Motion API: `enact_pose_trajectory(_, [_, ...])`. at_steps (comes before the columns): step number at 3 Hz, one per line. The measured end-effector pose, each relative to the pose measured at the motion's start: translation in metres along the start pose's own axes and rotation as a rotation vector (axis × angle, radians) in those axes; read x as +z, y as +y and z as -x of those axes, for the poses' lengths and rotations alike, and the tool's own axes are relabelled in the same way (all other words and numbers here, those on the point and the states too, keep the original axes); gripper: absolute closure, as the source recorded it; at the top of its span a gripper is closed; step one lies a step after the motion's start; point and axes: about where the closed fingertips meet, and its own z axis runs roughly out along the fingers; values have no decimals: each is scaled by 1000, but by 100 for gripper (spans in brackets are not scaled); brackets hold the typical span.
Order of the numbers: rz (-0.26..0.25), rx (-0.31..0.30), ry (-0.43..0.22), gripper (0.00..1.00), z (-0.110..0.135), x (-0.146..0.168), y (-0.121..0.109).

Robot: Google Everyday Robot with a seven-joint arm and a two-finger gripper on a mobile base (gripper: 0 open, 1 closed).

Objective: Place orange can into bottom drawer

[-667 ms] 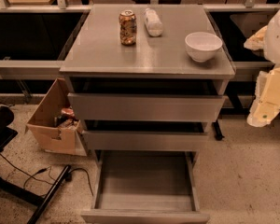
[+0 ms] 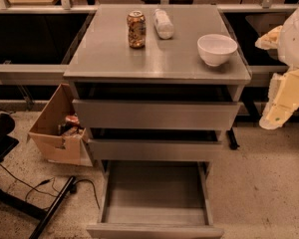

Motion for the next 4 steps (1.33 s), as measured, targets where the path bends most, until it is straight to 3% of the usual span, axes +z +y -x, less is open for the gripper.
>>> enact_pose_trajectory(1, [-77, -72, -168, 0, 16, 24, -54])
enact_pose_trajectory(2, [-196, -61, -461, 0, 49, 51, -137])
enact_pose_trajectory(3, [-263, 19, -656, 0, 77, 77, -195])
enact_pose_trajectory(4, [-263, 19, -656, 0, 77, 77, -195])
